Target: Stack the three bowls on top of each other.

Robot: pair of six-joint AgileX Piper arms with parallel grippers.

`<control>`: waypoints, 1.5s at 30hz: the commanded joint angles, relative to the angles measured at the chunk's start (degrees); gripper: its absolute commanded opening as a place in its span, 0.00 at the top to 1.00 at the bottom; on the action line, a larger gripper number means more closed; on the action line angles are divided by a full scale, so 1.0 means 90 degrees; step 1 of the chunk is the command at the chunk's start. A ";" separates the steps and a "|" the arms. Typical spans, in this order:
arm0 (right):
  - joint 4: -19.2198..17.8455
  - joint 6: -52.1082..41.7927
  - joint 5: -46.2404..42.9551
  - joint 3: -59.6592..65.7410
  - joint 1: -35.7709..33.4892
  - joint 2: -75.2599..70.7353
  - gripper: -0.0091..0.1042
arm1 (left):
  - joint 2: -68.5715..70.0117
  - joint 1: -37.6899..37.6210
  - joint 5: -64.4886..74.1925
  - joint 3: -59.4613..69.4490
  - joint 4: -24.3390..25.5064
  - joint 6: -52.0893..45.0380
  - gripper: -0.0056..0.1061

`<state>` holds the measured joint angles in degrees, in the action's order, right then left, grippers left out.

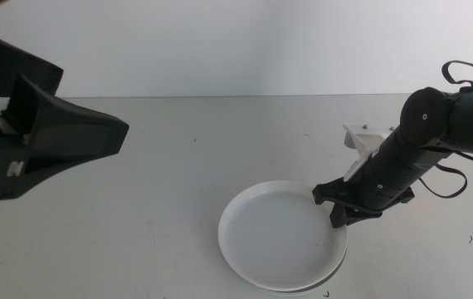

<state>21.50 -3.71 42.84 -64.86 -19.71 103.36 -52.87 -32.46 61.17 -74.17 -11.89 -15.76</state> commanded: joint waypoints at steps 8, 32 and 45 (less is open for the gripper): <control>0.0073 -0.0105 0.0009 -0.0145 -0.0011 -0.0307 0.61 | 0.0038 -0.0015 -0.0397 -0.0182 -0.0084 0.0050 0.01; 0.0007 -0.0196 0.0067 -0.2299 -0.0003 -0.1197 0.48 | 0.0038 -0.0015 -0.0397 -0.0182 -0.0084 0.0050 0.01; -0.0474 -0.0202 0.0619 -0.3467 0.0015 -0.1197 0.48 | -0.0909 0.0363 -0.1216 -0.0561 0.2078 0.2254 0.01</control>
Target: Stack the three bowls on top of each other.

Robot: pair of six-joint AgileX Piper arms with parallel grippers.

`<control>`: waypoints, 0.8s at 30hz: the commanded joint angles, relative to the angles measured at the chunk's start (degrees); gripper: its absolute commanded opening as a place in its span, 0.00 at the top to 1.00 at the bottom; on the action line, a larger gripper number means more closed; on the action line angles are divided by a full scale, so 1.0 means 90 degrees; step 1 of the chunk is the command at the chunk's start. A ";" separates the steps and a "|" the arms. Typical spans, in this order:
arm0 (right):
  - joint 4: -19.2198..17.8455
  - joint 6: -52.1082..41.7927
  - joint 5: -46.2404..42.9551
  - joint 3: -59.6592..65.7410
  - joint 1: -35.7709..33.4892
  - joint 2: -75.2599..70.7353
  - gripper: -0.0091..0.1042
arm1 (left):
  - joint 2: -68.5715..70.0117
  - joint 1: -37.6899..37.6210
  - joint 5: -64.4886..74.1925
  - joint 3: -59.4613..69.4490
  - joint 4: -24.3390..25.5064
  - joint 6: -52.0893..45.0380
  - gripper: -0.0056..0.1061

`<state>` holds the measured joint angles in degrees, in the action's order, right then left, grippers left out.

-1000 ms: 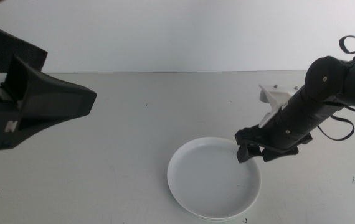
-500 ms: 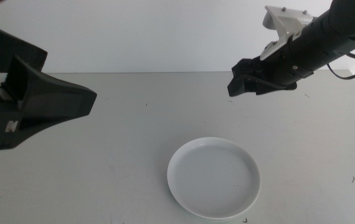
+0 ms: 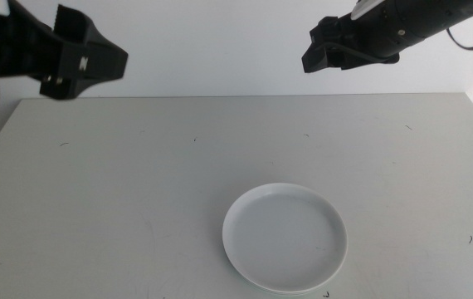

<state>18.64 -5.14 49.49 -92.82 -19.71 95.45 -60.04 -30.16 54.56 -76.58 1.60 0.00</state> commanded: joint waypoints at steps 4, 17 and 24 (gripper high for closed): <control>-0.0501 -0.0139 0.0600 -0.0871 0.0228 -0.0318 0.48 | -0.0547 0.1012 -0.0189 -0.0973 0.0678 0.0582 0.01; -0.0459 -0.0412 0.0109 0.0645 0.2183 -0.2180 0.48 | -0.0130 0.3988 -0.0283 -0.0100 -0.2362 -0.1910 0.01; -0.1128 -0.0468 -0.1737 0.2862 0.2283 -0.3902 0.49 | 0.1276 0.3981 -0.2629 0.2124 -0.2536 -0.2364 0.01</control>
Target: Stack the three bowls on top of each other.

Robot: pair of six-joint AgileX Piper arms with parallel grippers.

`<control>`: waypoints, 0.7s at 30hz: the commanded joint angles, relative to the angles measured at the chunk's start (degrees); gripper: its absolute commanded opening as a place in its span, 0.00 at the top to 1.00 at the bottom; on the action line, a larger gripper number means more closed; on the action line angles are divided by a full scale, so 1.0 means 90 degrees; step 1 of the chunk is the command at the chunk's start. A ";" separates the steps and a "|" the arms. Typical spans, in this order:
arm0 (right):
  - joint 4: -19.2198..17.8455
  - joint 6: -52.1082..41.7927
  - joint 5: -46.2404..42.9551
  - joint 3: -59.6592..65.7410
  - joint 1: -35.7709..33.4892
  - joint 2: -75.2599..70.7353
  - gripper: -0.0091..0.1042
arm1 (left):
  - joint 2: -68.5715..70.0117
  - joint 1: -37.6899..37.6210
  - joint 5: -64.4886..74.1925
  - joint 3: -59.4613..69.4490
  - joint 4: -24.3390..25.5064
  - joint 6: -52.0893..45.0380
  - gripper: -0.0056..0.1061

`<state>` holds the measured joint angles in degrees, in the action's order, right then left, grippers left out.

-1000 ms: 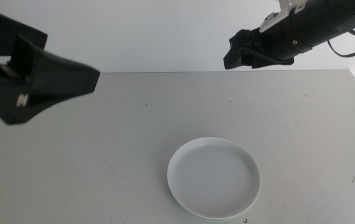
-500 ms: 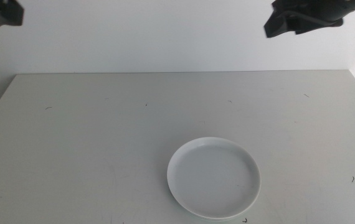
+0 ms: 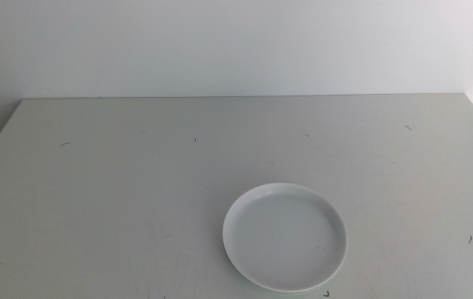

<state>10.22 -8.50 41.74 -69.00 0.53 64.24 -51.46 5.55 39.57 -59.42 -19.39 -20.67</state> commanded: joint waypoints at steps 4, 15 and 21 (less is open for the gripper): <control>-0.0375 -0.0095 -0.1846 0.1507 0.0034 -0.1357 0.50 | 0.1171 0.0013 -0.2223 0.1480 -0.0233 -0.0132 0.01; -0.0369 -0.0307 -0.3267 0.4423 0.0034 -0.3801 0.51 | 0.3463 0.0013 -0.3186 0.4249 -0.0310 -0.0148 0.01; -0.0369 -0.0299 -0.3332 0.5277 0.0034 -0.4824 0.51 | 0.4431 0.0013 -0.3158 0.4834 -0.0310 -0.0148 0.01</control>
<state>7.38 -10.57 16.82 -21.13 0.53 22.13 -12.20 5.56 15.83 -14.95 -20.94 -21.97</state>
